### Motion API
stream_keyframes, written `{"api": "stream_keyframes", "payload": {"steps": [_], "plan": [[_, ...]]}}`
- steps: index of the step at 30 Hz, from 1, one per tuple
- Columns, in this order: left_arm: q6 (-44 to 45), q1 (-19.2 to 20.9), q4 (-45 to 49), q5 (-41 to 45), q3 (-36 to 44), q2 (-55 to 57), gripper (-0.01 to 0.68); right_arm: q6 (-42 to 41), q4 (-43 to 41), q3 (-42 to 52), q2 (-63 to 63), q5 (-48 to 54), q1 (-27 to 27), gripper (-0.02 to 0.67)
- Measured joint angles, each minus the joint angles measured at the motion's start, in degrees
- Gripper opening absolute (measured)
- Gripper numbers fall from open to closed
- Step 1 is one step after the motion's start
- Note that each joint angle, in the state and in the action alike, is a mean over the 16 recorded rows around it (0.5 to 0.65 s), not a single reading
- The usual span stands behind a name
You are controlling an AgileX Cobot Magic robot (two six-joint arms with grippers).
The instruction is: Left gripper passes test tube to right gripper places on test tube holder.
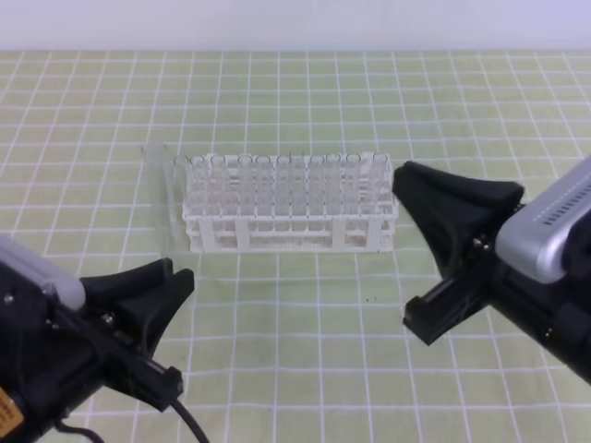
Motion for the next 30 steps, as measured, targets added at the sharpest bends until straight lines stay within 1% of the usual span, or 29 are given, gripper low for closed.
{"api": "stream_keyframes", "payload": {"steps": [4, 8, 17, 21, 26, 30], "plan": [[-1.5, 0.0, 1.5, -0.6, 0.0, 0.7, 0.070, 4.1, -3.0, -0.9, 1.1, -1.2, 0.7, 0.024], [-4.5, 0.0, 5.0, -1.3, 0.0, 1.3, 0.076, 9.3, -7.1, -2.2, 2.4, -0.9, 1.1, 0.081], [-13.9, 0.0, 15.8, -5.1, 0.0, 1.8, 0.076, 23.3, -18.7, -5.5, 5.8, -0.9, 1.4, 0.276], [-17.7, 0.0, 19.9, -6.7, 0.0, 1.8, 0.076, 28.6, -23.3, -6.7, 7.4, -1.3, 1.5, 0.347], [-20.2, 0.0, 22.1, -7.8, 0.0, 1.8, 0.082, 33.7, -27.5, -8.2, 9.3, -1.8, 1.5, 0.400], [-21.8, 0.0, 23.3, -8.0, 0.0, 1.8, 0.082, 36.5, -30.1, -9.6, 10.6, -2.0, 1.5, 0.414]]}}
